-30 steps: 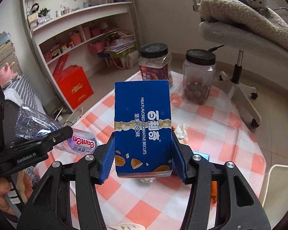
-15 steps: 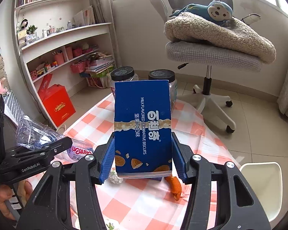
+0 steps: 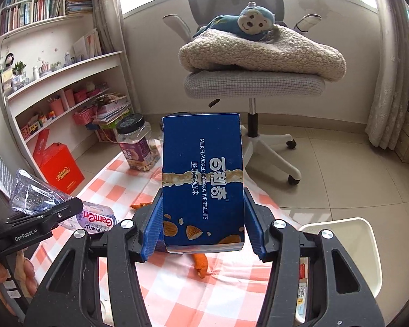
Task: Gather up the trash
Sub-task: 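Carry the biscuit packet and bottle over the white bin and open both grippers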
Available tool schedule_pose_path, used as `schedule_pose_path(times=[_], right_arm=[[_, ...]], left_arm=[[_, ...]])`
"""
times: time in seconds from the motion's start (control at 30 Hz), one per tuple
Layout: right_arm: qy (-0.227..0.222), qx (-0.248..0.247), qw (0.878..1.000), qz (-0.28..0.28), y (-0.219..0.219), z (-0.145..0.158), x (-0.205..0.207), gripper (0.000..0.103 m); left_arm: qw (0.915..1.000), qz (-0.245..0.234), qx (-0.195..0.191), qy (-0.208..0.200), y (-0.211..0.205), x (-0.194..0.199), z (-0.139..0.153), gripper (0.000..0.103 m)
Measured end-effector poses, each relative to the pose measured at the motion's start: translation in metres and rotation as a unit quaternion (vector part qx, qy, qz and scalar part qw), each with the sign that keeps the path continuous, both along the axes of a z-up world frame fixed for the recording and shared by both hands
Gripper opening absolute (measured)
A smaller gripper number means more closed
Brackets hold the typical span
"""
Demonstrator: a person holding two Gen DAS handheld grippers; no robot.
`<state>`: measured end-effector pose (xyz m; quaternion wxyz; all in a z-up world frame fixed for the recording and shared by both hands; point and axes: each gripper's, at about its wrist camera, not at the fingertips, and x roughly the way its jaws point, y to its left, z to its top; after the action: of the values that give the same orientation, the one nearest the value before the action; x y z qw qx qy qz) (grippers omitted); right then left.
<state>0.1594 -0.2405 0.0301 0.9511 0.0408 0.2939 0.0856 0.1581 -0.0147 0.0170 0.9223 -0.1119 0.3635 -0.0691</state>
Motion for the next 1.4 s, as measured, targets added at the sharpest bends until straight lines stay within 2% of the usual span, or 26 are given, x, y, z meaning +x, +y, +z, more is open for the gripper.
schedule_pose_path(times=[0.23, 0.53, 0.77, 0.8, 0.83, 0.9, 1.07, 1.4], right_arm=[[0.01, 0.0, 0.998, -0.055, -0.048, -0.003, -0.008, 0.051], [0.033, 0.033, 0.989, -0.143, -0.133, -0.011, -0.02, 0.051], [0.037, 0.028, 0.978, -0.203, -0.184, -0.009, -0.032, 0.052], [0.04, 0.032, 0.976, -0.213, -0.192, -0.011, -0.034, 0.058], [0.042, 0.038, 0.973, -0.226, -0.201, -0.012, -0.036, 0.073], [0.038, 0.054, 0.966, -0.251, -0.217, -0.013, -0.043, 0.084], [0.03, 0.076, 0.952, -0.296, -0.25, -0.012, -0.059, 0.088], [0.012, 0.07, 0.927, -0.369, -0.293, -0.009, -0.085, 0.096]], left_arm=[[0.9991, -0.037, -0.016, 0.012, -0.044, 0.001, 0.001, 0.063], [0.9954, -0.094, -0.003, 0.017, -0.112, 0.0, 0.0, 0.063], [0.9902, -0.138, 0.004, 0.023, -0.166, 0.002, -0.004, 0.063], [0.9893, -0.144, 0.005, 0.024, -0.174, 0.003, -0.005, 0.063], [0.9883, -0.15, 0.005, 0.025, -0.183, 0.004, -0.006, 0.063], [0.986, -0.164, 0.004, 0.03, -0.2, 0.005, -0.008, 0.063], [0.9809, -0.191, 0.008, 0.037, -0.24, 0.007, -0.013, 0.063], [0.9727, -0.223, 0.0, 0.063, -0.305, 0.015, -0.024, 0.063]])
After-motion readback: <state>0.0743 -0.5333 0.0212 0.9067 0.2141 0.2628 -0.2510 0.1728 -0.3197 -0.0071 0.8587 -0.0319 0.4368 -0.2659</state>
